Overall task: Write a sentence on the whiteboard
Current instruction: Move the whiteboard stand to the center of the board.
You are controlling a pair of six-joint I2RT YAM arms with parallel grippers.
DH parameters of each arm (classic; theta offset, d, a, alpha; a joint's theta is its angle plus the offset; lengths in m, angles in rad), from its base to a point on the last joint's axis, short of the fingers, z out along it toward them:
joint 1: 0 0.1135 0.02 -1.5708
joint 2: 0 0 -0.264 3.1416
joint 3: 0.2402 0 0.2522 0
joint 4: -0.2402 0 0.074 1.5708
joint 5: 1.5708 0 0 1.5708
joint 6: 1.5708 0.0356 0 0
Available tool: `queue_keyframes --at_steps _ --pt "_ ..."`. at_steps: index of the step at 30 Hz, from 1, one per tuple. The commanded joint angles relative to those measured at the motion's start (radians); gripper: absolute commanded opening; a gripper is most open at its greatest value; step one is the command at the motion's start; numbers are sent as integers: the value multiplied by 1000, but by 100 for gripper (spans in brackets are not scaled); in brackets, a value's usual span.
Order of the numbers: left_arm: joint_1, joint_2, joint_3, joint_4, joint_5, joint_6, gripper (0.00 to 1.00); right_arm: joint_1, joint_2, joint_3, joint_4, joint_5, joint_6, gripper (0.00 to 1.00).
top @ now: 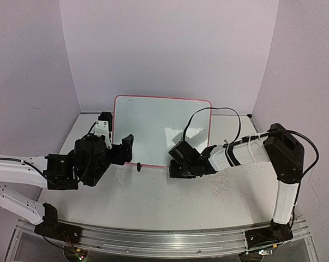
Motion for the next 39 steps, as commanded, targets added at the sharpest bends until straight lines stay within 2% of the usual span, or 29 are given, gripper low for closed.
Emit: queue_keyframes --at_steps 1,6,11,17,20,24,29,32,34,35,38,39 --pt "4 -80 -19 43 -32 19 84 5 48 57 22 101 -7 42" --pt "4 -129 -39 41 -33 21 84 4 53 60 33 157 -27 28" --pt "4 -166 -55 40 -23 3 84 3 18 -13 39 193 -50 16" --pt "5 -143 -32 41 -7 5 84 -14 -90 -171 96 217 -125 12" --pt "3 -106 -2 41 14 12 84 -23 -163 -277 175 209 -197 14" --pt "5 -57 42 42 42 12 84 -75 -241 -404 241 139 -249 14" --pt "4 14 97 45 73 12 84 -82 -321 -516 319 90 -349 14" --pt "4 47 124 46 91 12 84 -82 -363 -560 344 84 -374 18" --pt "5 63 139 48 98 12 84 -83 -385 -570 349 75 -383 25" --pt "4 71 146 48 102 13 84 -82 -404 -571 349 73 -384 32" --pt "4 83 164 48 115 14 84 -82 -485 -580 322 68 -382 64" --pt "4 83 167 48 119 13 84 -81 -518 -581 308 68 -384 69"
